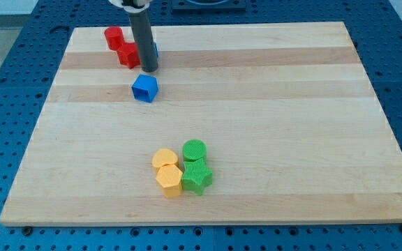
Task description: Slide the group of block up a bit
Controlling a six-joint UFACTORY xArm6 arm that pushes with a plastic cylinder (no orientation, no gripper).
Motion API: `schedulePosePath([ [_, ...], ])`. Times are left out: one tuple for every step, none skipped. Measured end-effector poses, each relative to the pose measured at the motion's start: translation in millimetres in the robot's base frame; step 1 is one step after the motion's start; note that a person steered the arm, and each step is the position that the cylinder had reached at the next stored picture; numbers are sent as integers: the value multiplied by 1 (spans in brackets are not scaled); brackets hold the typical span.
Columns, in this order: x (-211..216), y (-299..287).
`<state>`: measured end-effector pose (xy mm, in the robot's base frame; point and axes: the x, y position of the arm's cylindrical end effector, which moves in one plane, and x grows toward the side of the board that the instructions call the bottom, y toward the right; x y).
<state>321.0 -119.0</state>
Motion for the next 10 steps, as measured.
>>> schedulePosePath([
  [0,0],
  [1,26],
  [17,87],
  [44,137],
  [92,166],
  [124,162],
  [120,137],
  [92,108],
  [86,100],
  [99,70],
])
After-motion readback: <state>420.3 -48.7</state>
